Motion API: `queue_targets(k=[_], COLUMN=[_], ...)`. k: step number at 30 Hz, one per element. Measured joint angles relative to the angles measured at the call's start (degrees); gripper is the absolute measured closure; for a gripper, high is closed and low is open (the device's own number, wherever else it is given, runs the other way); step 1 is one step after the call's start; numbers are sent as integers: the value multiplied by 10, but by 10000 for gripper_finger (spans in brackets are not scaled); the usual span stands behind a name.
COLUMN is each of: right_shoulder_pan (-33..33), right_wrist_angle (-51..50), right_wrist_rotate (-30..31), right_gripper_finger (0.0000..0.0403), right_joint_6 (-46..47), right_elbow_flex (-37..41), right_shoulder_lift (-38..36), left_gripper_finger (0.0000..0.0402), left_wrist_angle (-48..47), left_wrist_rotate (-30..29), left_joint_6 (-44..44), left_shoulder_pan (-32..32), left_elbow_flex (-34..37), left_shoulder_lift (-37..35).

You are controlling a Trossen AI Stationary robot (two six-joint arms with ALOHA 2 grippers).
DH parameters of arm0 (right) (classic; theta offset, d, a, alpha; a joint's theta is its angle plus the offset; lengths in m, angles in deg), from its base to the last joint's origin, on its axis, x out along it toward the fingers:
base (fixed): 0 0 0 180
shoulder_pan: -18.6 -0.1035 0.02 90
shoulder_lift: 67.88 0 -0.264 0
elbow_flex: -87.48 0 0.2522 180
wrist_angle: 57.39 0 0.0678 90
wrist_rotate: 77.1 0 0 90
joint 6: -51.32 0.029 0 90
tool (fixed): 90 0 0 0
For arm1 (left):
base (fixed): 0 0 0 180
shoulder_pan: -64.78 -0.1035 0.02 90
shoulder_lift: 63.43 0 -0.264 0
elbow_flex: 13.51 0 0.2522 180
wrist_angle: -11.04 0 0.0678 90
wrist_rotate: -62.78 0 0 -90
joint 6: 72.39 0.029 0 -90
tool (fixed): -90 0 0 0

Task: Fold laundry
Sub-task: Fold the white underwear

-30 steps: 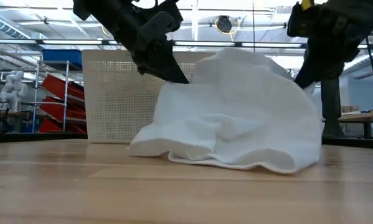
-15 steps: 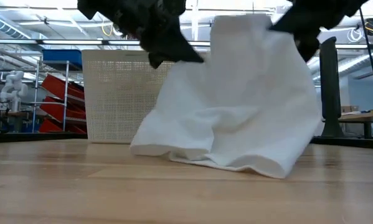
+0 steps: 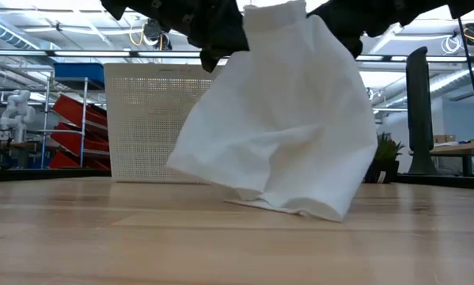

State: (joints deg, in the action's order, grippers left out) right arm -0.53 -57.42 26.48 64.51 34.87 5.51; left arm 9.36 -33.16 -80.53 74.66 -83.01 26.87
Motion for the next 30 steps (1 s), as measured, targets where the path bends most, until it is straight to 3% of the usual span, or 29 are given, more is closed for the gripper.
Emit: queue_targets(k=[9,24,30], right_shoulder_pan=[24,38,38], right_wrist_angle=[17,36,122], right_wrist_rotate=[2,8,-22], right_gripper_finger=[370,209,171], right_joint_6=[-4,42,11], right_elbow_flex=[0,0,-7], right_shoulder_lift=[26,66,102], left_gripper_finger=[400,400,400], left_wrist_angle=[9,29,29], left_wrist_rotate=[21,42,43], left_joint_6=[11,16,16], left_shoulder_pan=[0,0,1], left_elbow_flex=[0,0,-1], left_shoulder_lift=[0,0,4])
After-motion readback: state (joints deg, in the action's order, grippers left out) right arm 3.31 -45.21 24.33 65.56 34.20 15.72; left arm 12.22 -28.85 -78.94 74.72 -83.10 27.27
